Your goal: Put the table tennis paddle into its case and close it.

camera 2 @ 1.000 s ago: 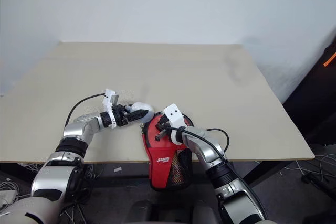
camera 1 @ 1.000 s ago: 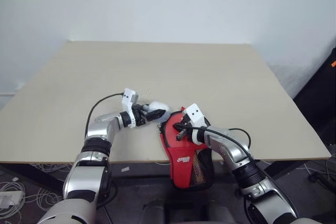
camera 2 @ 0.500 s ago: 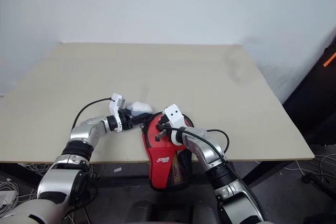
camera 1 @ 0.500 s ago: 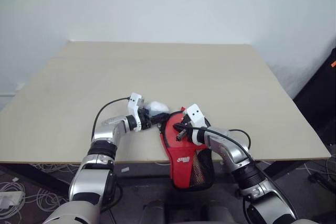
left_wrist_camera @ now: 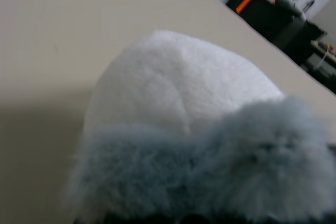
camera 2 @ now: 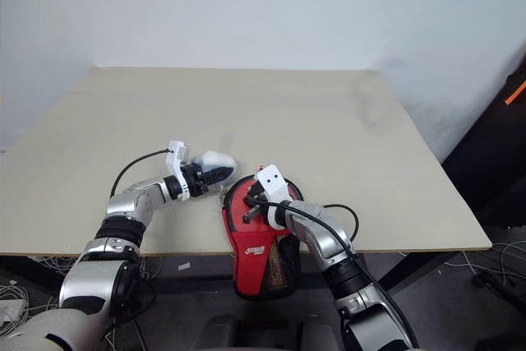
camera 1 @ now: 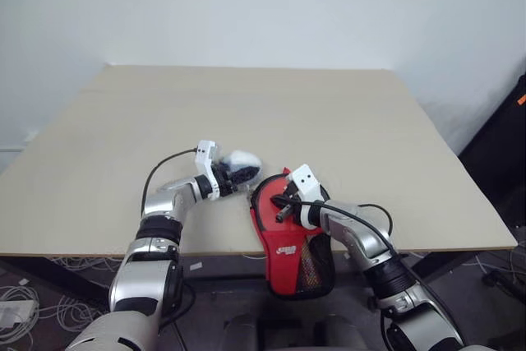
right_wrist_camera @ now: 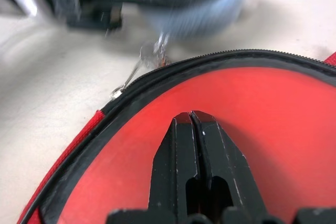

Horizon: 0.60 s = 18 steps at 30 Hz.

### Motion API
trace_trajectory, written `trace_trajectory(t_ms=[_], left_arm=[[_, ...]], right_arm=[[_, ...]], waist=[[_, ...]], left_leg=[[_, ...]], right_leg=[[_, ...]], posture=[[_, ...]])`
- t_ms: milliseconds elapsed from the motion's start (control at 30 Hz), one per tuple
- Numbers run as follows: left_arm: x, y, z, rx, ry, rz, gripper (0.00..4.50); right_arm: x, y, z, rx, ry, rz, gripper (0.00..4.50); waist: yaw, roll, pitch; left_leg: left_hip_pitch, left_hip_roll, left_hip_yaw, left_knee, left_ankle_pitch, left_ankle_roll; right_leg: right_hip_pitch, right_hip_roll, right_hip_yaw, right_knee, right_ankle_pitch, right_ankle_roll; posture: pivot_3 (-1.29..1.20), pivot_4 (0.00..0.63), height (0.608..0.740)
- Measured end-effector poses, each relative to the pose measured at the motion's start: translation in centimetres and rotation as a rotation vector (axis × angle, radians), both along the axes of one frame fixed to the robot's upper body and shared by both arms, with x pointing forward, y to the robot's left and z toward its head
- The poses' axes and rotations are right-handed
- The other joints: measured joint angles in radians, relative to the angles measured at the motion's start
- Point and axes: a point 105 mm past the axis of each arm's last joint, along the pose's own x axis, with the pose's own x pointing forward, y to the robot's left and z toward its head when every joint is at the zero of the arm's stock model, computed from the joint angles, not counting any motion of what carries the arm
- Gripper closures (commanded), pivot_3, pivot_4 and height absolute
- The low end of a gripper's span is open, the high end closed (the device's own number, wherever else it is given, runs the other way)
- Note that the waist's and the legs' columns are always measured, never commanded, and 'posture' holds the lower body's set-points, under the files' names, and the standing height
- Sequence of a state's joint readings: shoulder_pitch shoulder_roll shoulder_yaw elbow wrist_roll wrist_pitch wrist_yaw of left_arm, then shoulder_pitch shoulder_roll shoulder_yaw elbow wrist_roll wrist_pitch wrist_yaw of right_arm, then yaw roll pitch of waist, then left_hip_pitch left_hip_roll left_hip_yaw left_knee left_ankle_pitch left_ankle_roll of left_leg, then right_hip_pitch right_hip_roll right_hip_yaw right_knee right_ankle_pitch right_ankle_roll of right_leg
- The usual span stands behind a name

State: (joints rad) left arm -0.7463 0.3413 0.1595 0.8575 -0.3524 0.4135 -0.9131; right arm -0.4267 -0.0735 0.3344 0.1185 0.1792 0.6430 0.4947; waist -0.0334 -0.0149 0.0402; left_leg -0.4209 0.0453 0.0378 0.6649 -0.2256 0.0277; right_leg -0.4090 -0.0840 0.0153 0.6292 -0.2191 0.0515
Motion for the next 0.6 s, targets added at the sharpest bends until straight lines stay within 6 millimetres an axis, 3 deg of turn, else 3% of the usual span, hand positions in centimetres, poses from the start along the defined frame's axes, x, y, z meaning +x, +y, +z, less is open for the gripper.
trace_trajectory(t_ms=[100,600], left_arm=[[0.8,0.2,0.9,-0.01,-0.018,0.033,2.23],[2.0,-2.7,-0.2,0.0,0.002,0.058,2.23]], right_arm=[[-0.2,0.2,0.0,-0.003,0.0,0.011,4.5],[-0.5,0.2,0.0,-0.005,0.009,0.025,4.5]], waist=[[-0.002,0.0,0.0],[-0.011,0.0,0.0]], left_leg=[[0.002,0.0,0.0,-0.001,0.0,0.0],[0.003,0.0,0.0,-0.001,0.0,0.0]], right_leg=[[0.001,0.0,0.0,0.0,0.0,0.0],[0.002,0.0,0.0,0.0,0.0,0.0]], posture=[[0.0,0.0,0.74],[0.0,0.0,0.74]])
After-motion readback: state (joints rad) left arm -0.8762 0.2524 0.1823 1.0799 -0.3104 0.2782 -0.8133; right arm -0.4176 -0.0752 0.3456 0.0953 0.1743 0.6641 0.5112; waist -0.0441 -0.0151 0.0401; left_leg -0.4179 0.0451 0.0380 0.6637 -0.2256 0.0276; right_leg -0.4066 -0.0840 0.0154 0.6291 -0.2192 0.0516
